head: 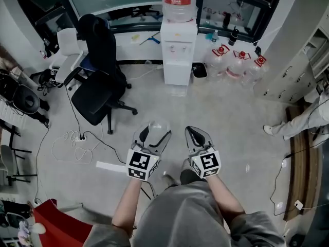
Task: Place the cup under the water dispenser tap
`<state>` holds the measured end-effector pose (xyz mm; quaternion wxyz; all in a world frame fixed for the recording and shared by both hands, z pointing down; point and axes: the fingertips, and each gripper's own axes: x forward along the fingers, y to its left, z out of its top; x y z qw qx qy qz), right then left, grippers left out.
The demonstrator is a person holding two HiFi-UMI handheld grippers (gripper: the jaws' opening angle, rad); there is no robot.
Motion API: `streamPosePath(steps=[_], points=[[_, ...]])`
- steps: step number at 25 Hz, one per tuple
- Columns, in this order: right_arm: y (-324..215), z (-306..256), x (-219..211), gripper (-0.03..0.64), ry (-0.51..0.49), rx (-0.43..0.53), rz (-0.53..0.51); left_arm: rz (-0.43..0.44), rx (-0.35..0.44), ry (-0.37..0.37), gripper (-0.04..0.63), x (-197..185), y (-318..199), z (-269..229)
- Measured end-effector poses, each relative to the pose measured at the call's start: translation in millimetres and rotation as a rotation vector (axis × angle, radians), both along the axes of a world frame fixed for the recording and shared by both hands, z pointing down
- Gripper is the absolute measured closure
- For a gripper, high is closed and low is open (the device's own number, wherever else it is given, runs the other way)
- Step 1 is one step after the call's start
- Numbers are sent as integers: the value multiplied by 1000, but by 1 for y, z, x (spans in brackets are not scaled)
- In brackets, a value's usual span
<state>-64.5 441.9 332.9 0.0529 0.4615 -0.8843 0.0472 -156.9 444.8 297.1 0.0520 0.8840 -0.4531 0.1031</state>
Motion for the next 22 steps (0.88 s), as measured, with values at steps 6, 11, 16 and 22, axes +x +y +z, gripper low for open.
streamPosePath(steps=[6,11,16,22], points=[[-36,19,14,604,3,-38,32,2,-37,4,308,3,-35,18],[-83,25,23,604,1,-46,19,-10,-49,-4,308,12,-82,21],[-131,28,41,603,-16,-49,4,-11,-54,-15,308,34,-131,22],[-170,29,62,604,-43,-70,-11,-18,-73,-36,308,55,-172,21]])
